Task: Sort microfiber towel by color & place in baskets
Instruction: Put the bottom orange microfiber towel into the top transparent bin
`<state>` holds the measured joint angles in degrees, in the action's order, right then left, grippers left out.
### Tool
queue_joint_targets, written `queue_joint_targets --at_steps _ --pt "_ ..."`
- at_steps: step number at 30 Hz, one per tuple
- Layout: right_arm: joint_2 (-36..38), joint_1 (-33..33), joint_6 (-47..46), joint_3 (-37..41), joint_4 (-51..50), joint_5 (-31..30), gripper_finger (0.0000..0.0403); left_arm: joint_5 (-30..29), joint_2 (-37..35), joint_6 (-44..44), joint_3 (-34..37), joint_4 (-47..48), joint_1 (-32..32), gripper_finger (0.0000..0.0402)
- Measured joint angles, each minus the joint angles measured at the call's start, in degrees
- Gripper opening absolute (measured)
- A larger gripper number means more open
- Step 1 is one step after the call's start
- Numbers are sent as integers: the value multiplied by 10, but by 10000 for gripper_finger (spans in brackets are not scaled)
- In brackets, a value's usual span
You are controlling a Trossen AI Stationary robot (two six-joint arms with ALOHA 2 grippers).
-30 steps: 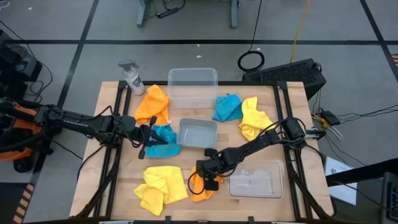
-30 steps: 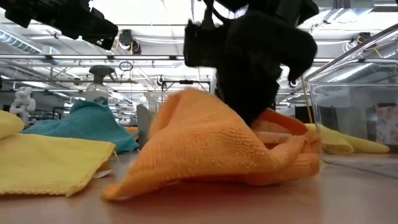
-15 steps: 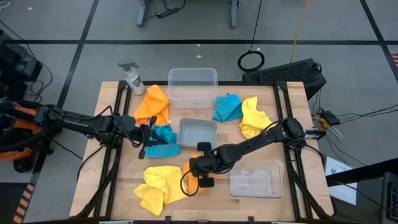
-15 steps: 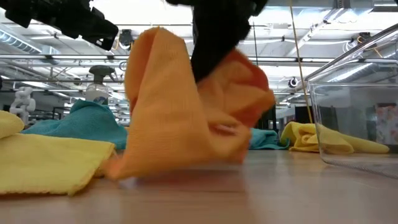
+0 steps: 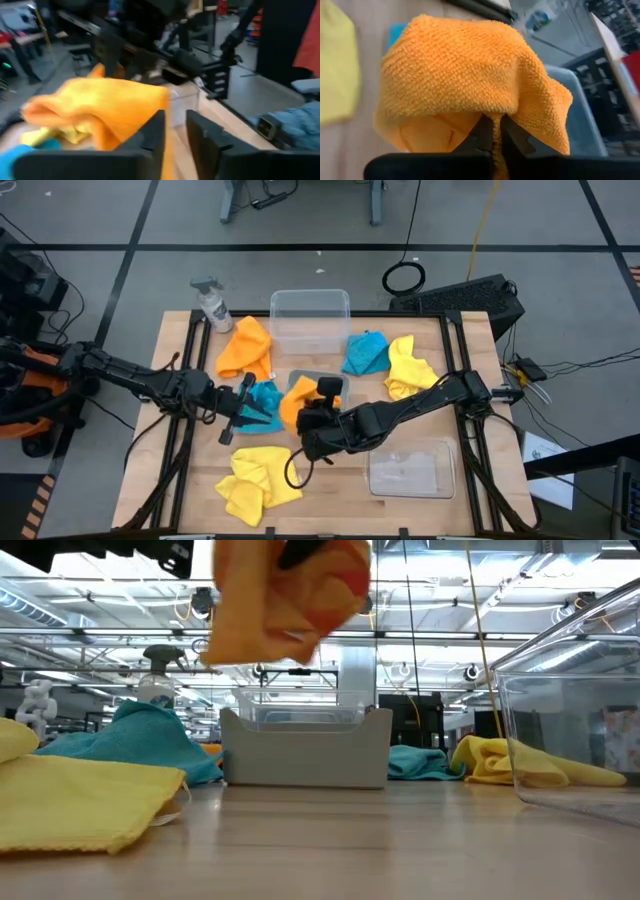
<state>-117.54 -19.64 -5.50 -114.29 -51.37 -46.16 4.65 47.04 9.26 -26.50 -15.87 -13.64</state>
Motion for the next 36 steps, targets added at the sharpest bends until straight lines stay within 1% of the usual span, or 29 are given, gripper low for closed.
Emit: queue_joint_targets --at_steps 2,4,9,12,15,18,22,30,33,36 --pt "-4 0 -18 0 31 13 4 -32 11 2 0 -14 -3 136" --pt "-13 -3 -26 3 75 16 4 -51 22 6 0 -18 -2 173" --pt "-51 -8 33 9 179 -16 4 -54 55 7 0 -23 -3 251" --pt "-62 -4 82 8 239 -1 4 -57 73 8 0 -35 -3 284" --pt "-64 -3 88 8 233 1 4 -80 85 22 0 -35 -3 304" --pt "-64 -3 75 8 225 -1 4 -99 92 32 0 -31 -3 313" --pt "-58 -12 75 8 221 -4 4 -100 96 33 0 -29 -3 315" --pt "-57 -23 79 8 221 -4 4 -70 96 42 0 -26 -8 315" --pt "-57 -24 79 8 222 -4 4 -66 96 56 0 -20 -12 308" --pt "-57 -24 79 7 229 -3 4 -65 96 79 0 -17 -18 286"
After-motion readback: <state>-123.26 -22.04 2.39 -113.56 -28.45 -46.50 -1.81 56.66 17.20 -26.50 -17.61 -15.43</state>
